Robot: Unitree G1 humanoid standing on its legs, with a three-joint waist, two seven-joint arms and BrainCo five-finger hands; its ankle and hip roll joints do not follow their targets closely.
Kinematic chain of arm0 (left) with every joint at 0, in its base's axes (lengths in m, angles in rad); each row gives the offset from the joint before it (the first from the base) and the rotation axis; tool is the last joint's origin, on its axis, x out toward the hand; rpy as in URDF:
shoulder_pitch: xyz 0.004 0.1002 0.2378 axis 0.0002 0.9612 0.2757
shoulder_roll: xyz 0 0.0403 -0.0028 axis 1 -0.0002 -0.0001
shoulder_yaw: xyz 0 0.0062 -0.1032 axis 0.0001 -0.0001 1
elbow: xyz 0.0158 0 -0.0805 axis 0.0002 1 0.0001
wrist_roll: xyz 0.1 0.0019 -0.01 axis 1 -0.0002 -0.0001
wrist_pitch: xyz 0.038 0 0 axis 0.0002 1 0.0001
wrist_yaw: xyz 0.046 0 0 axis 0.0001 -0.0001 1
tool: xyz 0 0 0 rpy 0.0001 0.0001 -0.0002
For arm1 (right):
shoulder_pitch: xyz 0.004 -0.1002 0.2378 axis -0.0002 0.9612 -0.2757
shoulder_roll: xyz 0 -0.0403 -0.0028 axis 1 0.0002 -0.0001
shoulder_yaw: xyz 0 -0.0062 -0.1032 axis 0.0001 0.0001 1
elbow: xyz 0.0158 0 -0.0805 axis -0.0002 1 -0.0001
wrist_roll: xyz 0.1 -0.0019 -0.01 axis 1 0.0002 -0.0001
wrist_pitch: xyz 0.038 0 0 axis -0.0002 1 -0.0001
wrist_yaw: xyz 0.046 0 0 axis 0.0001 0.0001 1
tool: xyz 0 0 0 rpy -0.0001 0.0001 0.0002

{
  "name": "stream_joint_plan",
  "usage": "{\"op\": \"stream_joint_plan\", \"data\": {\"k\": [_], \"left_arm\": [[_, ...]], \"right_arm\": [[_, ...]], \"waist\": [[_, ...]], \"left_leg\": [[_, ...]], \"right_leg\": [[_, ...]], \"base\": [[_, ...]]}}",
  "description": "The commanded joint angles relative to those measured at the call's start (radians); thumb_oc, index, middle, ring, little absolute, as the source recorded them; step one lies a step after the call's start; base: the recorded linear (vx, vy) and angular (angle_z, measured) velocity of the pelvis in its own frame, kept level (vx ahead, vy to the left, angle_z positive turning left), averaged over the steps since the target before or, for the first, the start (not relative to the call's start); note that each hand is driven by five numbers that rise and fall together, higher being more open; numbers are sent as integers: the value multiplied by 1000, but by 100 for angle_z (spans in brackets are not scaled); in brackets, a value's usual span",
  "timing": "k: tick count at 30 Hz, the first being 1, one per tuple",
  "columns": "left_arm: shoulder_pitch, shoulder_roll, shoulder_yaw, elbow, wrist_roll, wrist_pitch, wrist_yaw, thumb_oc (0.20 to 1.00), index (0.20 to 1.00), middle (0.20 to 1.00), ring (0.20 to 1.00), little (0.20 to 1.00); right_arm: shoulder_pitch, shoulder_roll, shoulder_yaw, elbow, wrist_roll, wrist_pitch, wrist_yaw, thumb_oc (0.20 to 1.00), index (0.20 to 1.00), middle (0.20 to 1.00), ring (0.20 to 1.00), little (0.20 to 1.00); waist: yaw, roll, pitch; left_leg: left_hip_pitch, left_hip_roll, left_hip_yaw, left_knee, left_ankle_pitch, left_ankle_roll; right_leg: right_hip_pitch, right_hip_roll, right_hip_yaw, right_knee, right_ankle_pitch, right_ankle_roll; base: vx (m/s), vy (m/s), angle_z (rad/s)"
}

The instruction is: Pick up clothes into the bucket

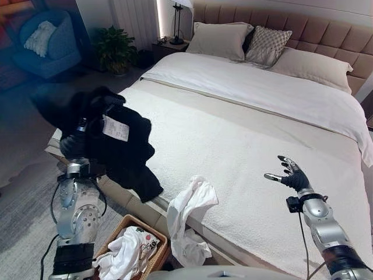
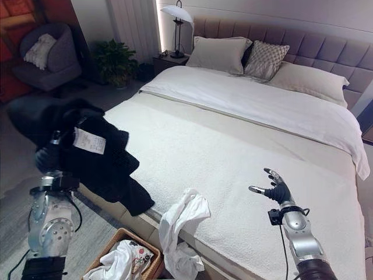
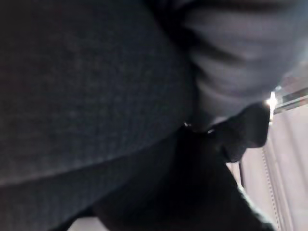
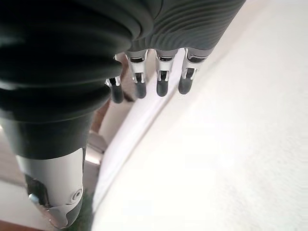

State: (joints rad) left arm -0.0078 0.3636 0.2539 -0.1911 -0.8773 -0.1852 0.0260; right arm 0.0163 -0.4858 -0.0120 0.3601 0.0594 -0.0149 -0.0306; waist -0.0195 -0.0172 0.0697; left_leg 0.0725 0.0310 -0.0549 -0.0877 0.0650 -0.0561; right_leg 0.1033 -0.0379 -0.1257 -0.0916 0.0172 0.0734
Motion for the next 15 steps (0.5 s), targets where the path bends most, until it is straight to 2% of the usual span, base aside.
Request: {"op": "stream_joint_plan", "data": {"k": [1, 8, 13, 15], "left_arm": [[-19, 49, 55, -96, 7, -93, -5, 200, 200, 200, 200, 200], [-1, 70, 93, -183, -26, -118, -21, 200, 200, 200, 200, 200], [44, 96, 121, -160, 27, -119, -9, 200, 200, 200, 200, 200], [86, 94, 113, -138, 62, -99, -8, 200, 200, 200, 200, 200]], "right_arm": [[-56, -8, -11, 26, -12, -38, -6, 1000, 1000, 1000, 1000, 1000], [-57, 3, 11, 107, -22, -34, -8, 1000, 1000, 1000, 1000, 1000], [-51, 6, 13, 150, -20, -37, -14, 1000, 1000, 1000, 1000, 1000], [-52, 6, 12, 153, -19, -35, -16, 1000, 1000, 1000, 1000, 1000]], "waist": [[17, -40, -38], [37, -49, -8], [51, -51, 15], [57, -51, 32]], "left_leg": [[-5, -42, 0, 14, -53, 26], [-24, -45, -18, 20, -41, 23], [-31, -45, -34, 23, -45, 22], [-43, -46, -39, 29, -43, 22]], "right_leg": [[-27, -45, -17, 19, 29, 40], [-35, -47, -34, 21, 36, 39], [-35, -45, -46, 21, 28, 38], [-44, -46, -50, 24, 31, 37]], "base": [[0, 0, 0], [-10, -5, 9], [-13, -2, 12], [-58, -3, 6]]}}
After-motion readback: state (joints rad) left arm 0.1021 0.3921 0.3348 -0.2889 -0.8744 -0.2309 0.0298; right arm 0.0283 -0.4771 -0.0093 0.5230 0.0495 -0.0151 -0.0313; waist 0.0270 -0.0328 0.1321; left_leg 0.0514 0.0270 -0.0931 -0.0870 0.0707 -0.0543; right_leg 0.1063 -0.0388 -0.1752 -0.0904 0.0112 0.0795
